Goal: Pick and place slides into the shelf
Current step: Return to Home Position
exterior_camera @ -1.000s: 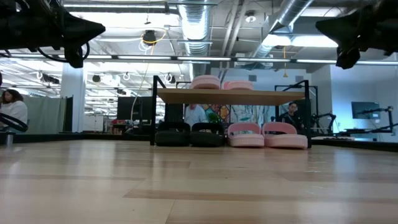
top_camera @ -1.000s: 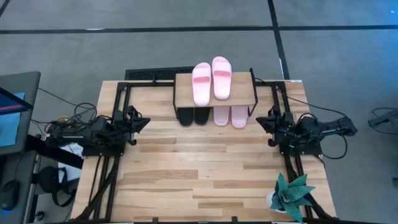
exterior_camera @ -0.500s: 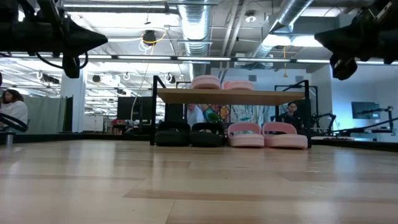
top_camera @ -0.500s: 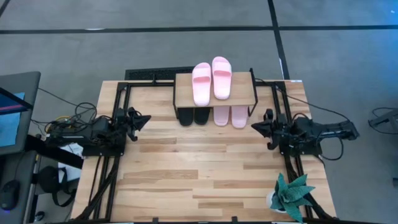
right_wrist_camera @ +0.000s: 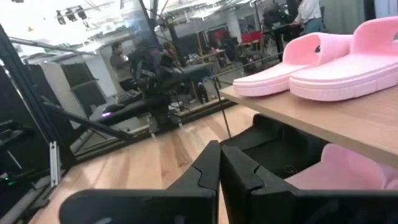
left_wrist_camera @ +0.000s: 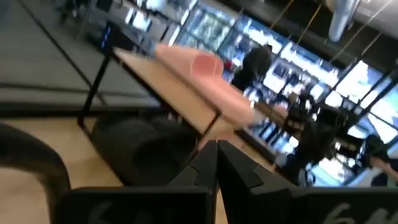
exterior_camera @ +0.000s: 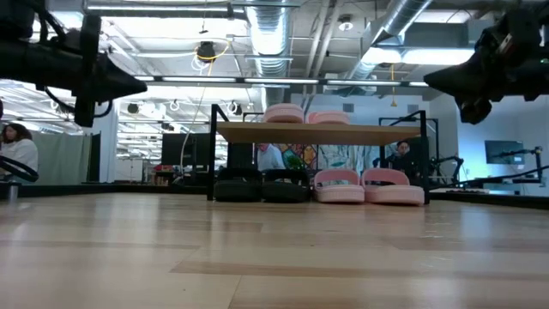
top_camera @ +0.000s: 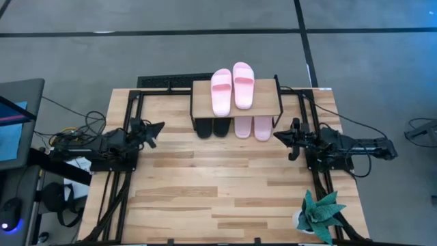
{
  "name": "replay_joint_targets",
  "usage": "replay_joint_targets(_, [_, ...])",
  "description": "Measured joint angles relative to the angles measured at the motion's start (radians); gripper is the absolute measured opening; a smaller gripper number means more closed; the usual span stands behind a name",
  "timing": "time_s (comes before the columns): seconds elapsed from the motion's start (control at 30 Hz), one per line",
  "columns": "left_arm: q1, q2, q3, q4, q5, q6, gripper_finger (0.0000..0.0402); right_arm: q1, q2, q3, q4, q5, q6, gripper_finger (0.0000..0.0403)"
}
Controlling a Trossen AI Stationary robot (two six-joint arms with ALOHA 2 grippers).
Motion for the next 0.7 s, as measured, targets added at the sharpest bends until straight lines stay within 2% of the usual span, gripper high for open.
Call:
replay_joint_targets(0.07, [-0.001, -0.001, 0.001, -0.010, 0.023, 0.009, 0.0000, -0.001, 0.002, 0.000, 0.000, 0.000, 0.000, 0.0000])
replay_joint_targets(0.13, [-0.001, -0.003, 0.001, -0.009, 0.081, 0.082, 0.0000, -0.001, 0.009, 0.000, 0.000, 0.000, -0.001, 0.0000])
replay_joint_targets(0.3, [-0.002, -0.005, 0.000, 0.007, 0.371, 0.337, 0.0000, -0.016, 0.026, 0.000, -0.001, 0.000, -0.003, 0.0000])
replay_joint_targets(0.43, [-0.002, -0.005, 0.000, 0.007, 0.556, 0.498, 0.0000, -0.027, 0.027, 0.000, -0.001, -0.001, -0.003, 0.0000])
replay_joint_targets(0.7, [-0.002, 0.003, 0.001, -0.059, 0.587, 0.540, 0.0000, -0.027, 0.027, 0.000, -0.001, 0.000, -0.003, 0.0000])
